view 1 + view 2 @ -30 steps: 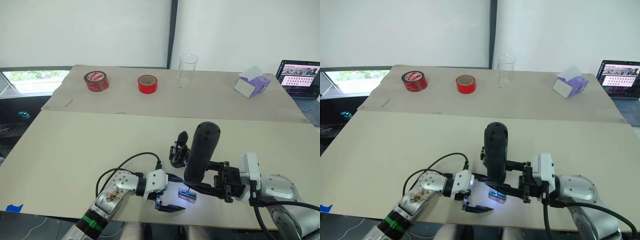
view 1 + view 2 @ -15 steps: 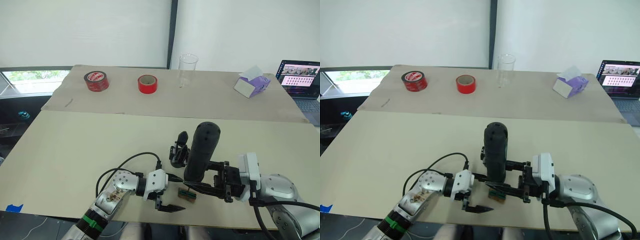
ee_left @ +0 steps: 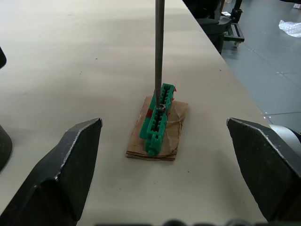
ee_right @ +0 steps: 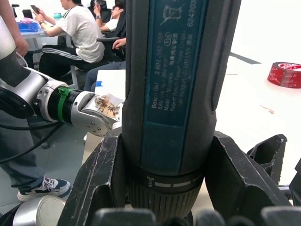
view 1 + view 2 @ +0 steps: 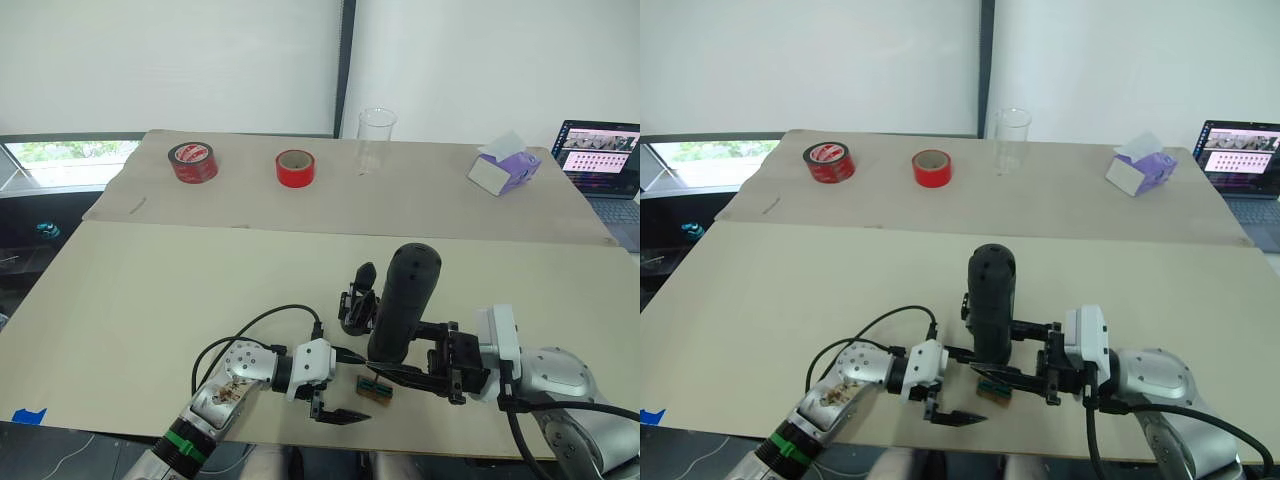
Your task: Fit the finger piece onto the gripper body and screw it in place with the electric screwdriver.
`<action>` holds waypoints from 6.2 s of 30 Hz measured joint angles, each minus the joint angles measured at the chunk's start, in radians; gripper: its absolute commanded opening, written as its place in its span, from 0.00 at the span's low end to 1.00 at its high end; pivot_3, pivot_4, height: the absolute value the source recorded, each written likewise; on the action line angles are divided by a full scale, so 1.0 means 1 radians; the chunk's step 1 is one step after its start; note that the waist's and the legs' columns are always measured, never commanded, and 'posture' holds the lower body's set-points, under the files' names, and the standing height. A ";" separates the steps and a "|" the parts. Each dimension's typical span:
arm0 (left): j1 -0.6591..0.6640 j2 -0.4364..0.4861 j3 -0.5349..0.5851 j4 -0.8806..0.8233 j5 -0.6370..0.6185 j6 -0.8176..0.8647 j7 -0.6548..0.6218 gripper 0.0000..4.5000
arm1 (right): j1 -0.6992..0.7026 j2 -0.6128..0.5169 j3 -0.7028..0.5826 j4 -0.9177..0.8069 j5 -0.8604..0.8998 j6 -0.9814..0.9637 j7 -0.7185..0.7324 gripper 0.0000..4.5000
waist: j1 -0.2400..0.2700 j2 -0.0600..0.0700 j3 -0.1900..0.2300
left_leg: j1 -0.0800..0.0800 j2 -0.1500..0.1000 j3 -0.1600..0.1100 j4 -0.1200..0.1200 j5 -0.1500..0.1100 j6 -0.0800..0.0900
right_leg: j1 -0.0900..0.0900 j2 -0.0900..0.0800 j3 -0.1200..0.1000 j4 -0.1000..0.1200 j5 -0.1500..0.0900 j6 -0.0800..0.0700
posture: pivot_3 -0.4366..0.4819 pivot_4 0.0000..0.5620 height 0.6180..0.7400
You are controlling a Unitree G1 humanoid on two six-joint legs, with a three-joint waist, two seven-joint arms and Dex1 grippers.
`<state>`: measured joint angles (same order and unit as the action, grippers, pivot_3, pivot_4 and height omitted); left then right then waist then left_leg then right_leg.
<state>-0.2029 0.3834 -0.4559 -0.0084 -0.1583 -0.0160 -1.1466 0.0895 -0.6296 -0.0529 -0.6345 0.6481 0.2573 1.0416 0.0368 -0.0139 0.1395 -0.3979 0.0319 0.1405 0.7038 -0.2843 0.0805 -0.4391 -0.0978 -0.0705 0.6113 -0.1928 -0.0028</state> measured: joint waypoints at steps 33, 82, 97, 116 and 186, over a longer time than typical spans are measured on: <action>0.000 -0.001 0.000 0.009 0.000 -0.015 -0.001 0.99 | 0.007 -0.011 0.003 0.001 -0.013 -0.009 0.016 0.42 | 0.000 0.000 0.000 | 0.000 0.000 0.000 0.000 0.000 0.000 | 0.000 0.000 0.000 0.000 0.000 0.000 | 0.48 0.27 1.00; 0.009 0.141 0.341 -0.181 -0.377 0.144 -0.074 0.99 | -0.116 -0.137 -0.189 -0.121 0.270 0.121 -0.181 0.42 | -0.001 0.000 0.000 | 0.000 0.000 0.000 0.000 0.000 -0.001 | 0.000 0.002 0.000 0.000 0.000 0.001 | 0.48 0.27 1.00; -0.115 0.038 0.245 0.109 -0.112 0.075 0.067 0.99 | -0.124 -0.144 -0.208 -0.121 0.277 0.121 -0.209 0.42 | 0.000 0.000 0.000 | 0.000 0.000 0.000 0.000 0.000 -0.001 | 0.000 0.002 0.000 0.000 0.003 0.004 | 0.48 0.27 1.00; -0.224 -0.150 0.166 0.339 0.038 -0.006 0.159 0.99 | -0.112 -0.156 -0.236 -0.121 0.271 0.121 -0.215 0.42 | 0.000 -0.001 0.000 | -0.001 0.000 0.000 0.001 0.000 0.000 | 0.000 0.002 0.000 0.000 0.004 0.005 | 0.48 0.27 1.00; -0.113 -0.156 0.160 0.205 0.079 0.024 0.247 0.80 | -0.084 -0.201 -0.270 -0.111 0.298 0.158 -0.197 0.42 | 0.006 -0.001 0.000 | -0.001 0.000 0.000 0.007 -0.003 0.005 | 0.003 -0.002 0.000 -0.001 0.002 0.003 | 0.48 0.27 1.00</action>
<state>-0.3161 0.2276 -0.2960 0.1965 -0.0794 0.0084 -0.8999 0.0053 -0.8308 -0.3227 -0.7457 0.9462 0.4155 0.8449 0.0429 -0.0152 0.1395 -0.3993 0.0320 0.1403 0.7109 -0.2875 0.0858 -0.4366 -0.0997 -0.0704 0.6108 -0.1904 0.0000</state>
